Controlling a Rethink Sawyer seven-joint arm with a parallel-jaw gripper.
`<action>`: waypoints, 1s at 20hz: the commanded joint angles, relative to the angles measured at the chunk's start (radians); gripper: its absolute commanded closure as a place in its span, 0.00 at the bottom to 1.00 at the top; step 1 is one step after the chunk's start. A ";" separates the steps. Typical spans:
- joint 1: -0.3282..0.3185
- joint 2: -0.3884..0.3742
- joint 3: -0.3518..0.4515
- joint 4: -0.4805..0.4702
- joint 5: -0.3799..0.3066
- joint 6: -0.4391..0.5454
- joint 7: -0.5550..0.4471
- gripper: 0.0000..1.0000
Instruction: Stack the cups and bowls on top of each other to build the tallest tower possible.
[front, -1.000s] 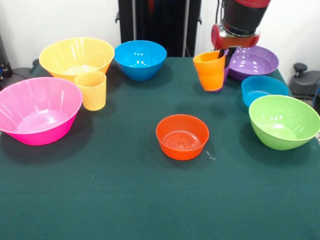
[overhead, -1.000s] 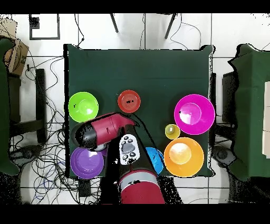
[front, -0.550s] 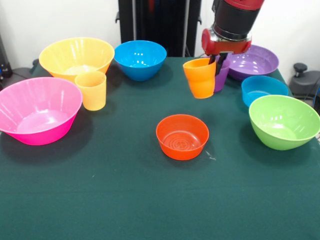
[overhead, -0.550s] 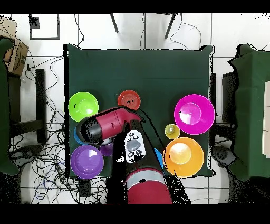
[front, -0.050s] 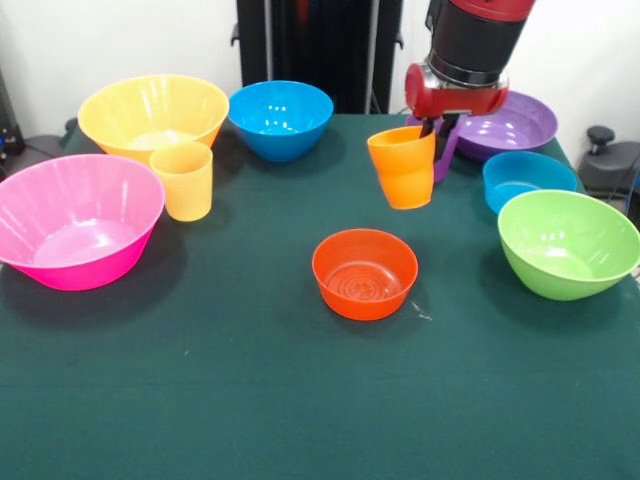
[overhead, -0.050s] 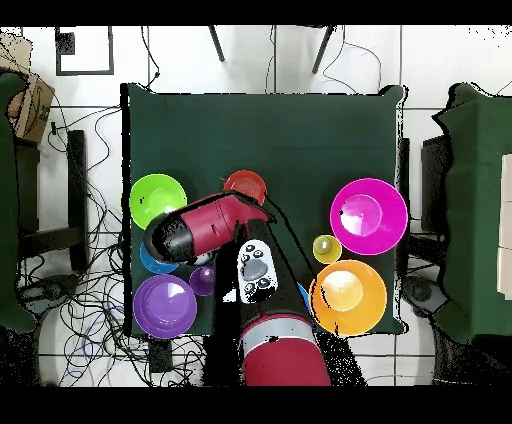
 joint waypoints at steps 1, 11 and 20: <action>-0.053 0.021 0.098 -0.069 -0.068 0.044 -0.190 1.00; -0.141 0.029 0.148 -0.039 -0.113 -0.014 -0.236 1.00; -0.121 0.049 0.149 -0.025 -0.150 -0.058 -0.127 1.00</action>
